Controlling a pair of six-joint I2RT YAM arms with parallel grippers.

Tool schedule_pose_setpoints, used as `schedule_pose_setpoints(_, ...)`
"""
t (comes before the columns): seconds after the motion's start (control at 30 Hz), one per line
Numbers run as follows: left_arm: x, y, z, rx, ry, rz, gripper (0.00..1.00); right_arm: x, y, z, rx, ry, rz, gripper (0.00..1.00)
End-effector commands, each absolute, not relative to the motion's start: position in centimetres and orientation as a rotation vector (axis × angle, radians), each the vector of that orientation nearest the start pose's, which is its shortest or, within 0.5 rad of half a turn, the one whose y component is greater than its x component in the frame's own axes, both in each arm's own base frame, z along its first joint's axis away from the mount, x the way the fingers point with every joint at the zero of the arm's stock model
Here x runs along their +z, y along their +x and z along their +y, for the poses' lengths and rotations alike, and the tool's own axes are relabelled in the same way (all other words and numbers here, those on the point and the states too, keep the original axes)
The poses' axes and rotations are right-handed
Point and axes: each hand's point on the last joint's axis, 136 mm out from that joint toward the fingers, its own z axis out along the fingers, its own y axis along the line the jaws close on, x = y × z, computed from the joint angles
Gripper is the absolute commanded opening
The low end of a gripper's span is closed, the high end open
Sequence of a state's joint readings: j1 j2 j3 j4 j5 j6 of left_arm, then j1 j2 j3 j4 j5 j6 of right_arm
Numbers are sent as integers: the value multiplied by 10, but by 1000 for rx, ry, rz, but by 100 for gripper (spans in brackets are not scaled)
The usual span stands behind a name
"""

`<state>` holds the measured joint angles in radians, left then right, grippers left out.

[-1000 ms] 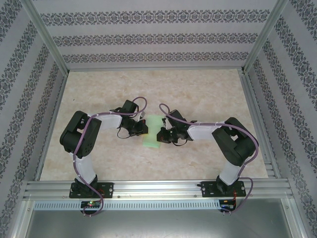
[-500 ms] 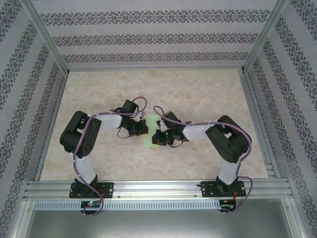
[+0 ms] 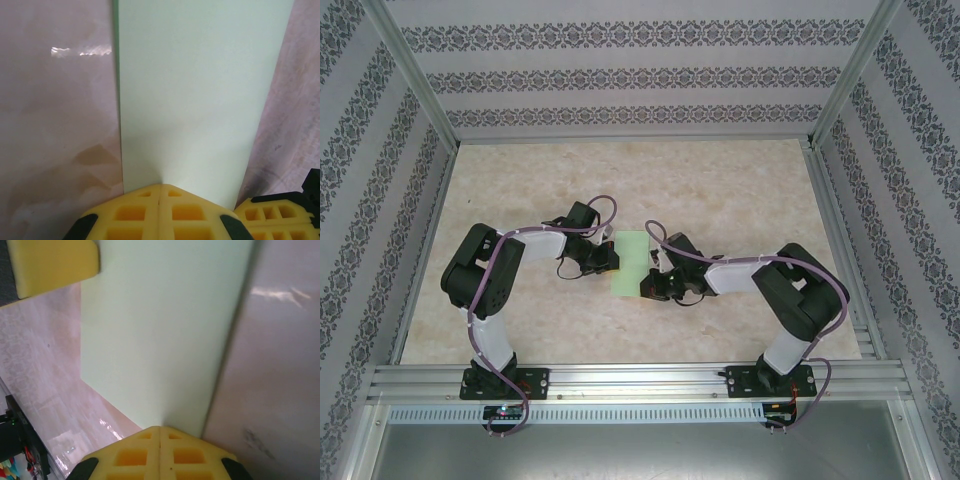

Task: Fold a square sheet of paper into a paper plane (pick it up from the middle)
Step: Fold the square sheet of paper in half at the center of the table.

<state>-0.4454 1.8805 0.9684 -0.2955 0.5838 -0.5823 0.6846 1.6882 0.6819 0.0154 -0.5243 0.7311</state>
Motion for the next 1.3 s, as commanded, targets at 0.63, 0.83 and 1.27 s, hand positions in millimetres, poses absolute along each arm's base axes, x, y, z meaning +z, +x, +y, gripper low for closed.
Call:
schedule_pose_setpoints(0.63,-82,236,-179,-470,-211,3268,0,7,254,308,1059,-157,2850,0)
schedule_pose_setpoints(0.83,-82,236,-178,-468,-213,3267,0,-15,227,279,993,-127,2935,0)
schedule_pose_setpoints(1.27,-51,265,-204,-633,-113,3169,0,49,252,272,1023,-72,2736,0)
